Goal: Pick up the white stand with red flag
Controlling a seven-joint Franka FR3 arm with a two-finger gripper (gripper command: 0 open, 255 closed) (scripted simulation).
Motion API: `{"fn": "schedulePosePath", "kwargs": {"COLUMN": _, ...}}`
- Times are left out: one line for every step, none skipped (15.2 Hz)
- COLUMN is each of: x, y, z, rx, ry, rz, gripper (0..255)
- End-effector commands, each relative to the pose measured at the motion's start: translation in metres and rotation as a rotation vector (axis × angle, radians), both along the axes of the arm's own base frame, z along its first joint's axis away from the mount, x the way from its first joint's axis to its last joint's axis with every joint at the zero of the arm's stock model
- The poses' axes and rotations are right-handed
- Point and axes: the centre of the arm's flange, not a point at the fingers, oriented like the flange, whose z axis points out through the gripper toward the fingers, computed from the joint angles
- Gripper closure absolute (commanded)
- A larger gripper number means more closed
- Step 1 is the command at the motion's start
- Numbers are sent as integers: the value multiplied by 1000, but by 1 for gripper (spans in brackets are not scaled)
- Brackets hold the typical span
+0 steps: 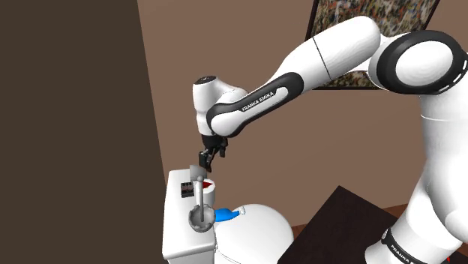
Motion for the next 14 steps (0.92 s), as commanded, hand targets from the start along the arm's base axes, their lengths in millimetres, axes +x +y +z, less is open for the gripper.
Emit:
{"fn": "schedulePosePath", "kwargs": {"x": 17, "y": 18, "z": -18, "rx": -4, "ry": 4, "rz": 12, "gripper": 0}}
{"fn": "schedulePosePath", "kwargs": {"x": 24, "y": 26, "z": -27, "rx": -6, "ry": 6, "rz": 19, "gripper": 0}}
{"fn": "schedulePosePath", "kwargs": {"x": 30, "y": 34, "z": -35, "rx": -8, "ry": 8, "rz": 25, "gripper": 0}}
{"fn": "schedulePosePath", "kwargs": {"x": 37, "y": 42, "z": -44, "rx": -10, "ry": 10, "rz": 31, "gripper": 0}}
{"fn": "schedulePosePath", "kwargs": {"x": 41, "y": 47, "z": -49, "rx": -11, "ry": 12, "rz": 35, "gripper": 0}}
{"fn": "schedulePosePath", "kwargs": {"x": 41, "y": 47, "z": -54, "rx": -11, "ry": 12, "rz": 35, "gripper": 0}}
{"fn": "schedulePosePath", "kwargs": {"x": 41, "y": 47, "z": -59, "rx": -11, "ry": 12, "rz": 35, "gripper": 0}}
{"fn": "schedulePosePath", "kwargs": {"x": 41, "y": 47, "z": -65, "rx": -11, "ry": 12, "rz": 35, "gripper": 0}}
{"fn": "schedulePosePath", "kwargs": {"x": 41, "y": 47, "z": -70, "rx": -11, "ry": 12, "rz": 35, "gripper": 0}}
{"fn": "schedulePosePath", "kwargs": {"x": 41, "y": 47, "z": -75, "rx": -11, "ry": 12, "rz": 35, "gripper": 0}}
{"fn": "schedulePosePath", "kwargs": {"x": 41, "y": 47, "z": -80, "rx": -11, "ry": 12, "rz": 35, "gripper": 0}}
{"fn": "schedulePosePath", "kwargs": {"x": 41, "y": 47, "z": -86, "rx": -11, "ry": 12, "rz": 35, "gripper": 0}}
{"fn": "schedulePosePath", "kwargs": {"x": 41, "y": 47, "z": -89, "rx": -11, "ry": 12, "rz": 35, "gripper": 0}}
{"fn": "schedulePosePath", "kwargs": {"x": 41, "y": 47, "z": -89, "rx": -11, "ry": 12, "rz": 35, "gripper": 0}}
